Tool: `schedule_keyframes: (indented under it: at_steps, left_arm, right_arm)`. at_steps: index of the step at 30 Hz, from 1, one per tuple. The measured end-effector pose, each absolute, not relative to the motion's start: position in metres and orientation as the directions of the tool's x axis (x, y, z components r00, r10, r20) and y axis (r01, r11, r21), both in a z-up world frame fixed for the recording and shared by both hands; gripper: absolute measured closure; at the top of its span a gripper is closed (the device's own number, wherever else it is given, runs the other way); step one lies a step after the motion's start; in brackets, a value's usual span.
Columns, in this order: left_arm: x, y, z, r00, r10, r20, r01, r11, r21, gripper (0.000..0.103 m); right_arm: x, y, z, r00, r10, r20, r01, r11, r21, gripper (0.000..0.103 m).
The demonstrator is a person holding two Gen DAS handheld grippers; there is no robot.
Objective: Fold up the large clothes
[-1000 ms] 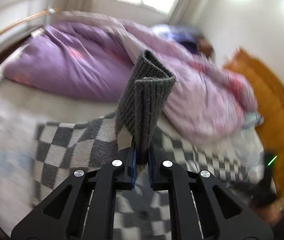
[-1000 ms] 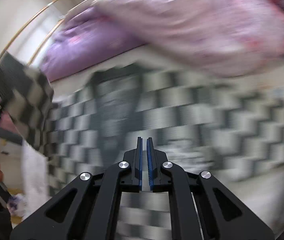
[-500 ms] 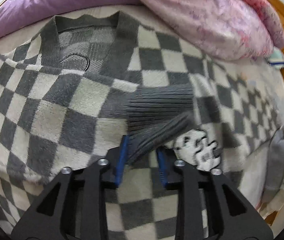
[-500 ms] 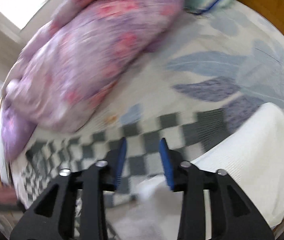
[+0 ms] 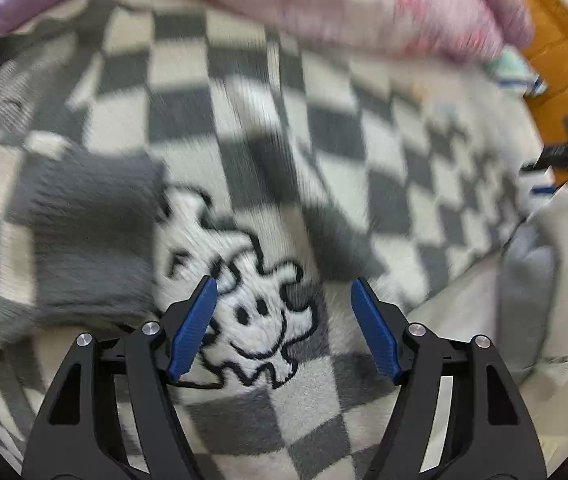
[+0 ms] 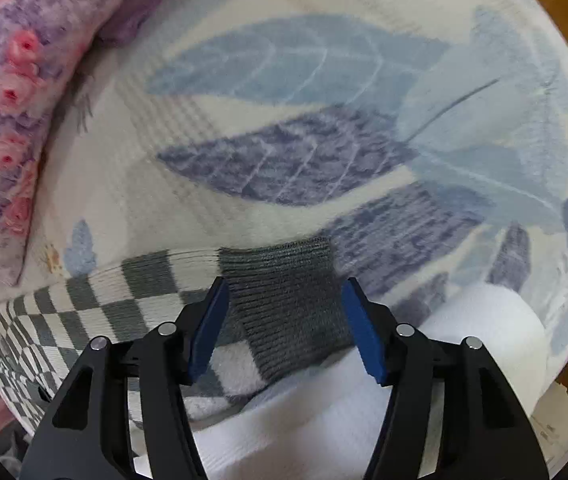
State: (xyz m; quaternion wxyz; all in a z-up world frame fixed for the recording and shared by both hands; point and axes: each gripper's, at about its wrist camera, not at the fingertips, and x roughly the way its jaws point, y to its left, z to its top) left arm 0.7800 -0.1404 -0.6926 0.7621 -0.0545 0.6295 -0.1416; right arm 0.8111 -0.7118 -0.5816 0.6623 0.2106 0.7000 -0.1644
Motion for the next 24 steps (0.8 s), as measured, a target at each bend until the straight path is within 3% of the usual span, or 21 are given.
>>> schedule_keyframes:
  at_steps: [4,9,11,13,15,19,24]
  left_arm:
    - [0.780,-0.166,-0.705,0.190,-0.184,-0.964,0.227,0.964,-0.139,0.029]
    - [0.783,-0.173,-0.710,0.203,-0.178,-0.963,0.216,0.967,-0.133,0.028]
    - [0.782,-0.172,-0.709,0.210,-0.192,-0.959,0.208,0.967,-0.148,0.028]
    - [0.782,-0.165,-0.703,0.209,-0.232,-0.950,0.178,0.964,-0.196,0.028]
    - [0.774,-0.140,-0.686,0.201,-0.311,-0.929,0.125,0.948,-0.291,0.028]
    - [0.763,-0.101,-0.654,0.265,-0.370,-0.891,0.031,0.926,-0.375,0.028]
    - [0.742,-0.034,-0.613,0.345,-0.315,-0.884,-0.067,0.931,-0.358,0.028]
  right_arm:
    - [0.812,-0.715,-0.610,-0.088,0.107,-0.990,0.502,0.864,0.049,0.036]
    - [0.807,-0.713,-0.631,-0.089,0.143,-0.986,0.479,0.874,0.083,0.035]
    - [0.801,-0.713,-0.627,-0.048,0.145,-0.988,0.467,0.878,0.106,0.043]
    - [0.795,-0.710,-0.620,0.011,0.160,-0.987,0.453,0.879,0.147,0.076]
    - [0.792,-0.705,-0.609,0.034,0.142,-0.989,0.425,0.894,0.143,0.085]
    - [0.794,-0.667,-0.563,0.102,0.033,-0.994,0.293,0.954,0.062,0.087]
    - [0.794,-0.605,-0.477,0.267,0.091,-0.959,0.211,0.966,0.150,0.088]
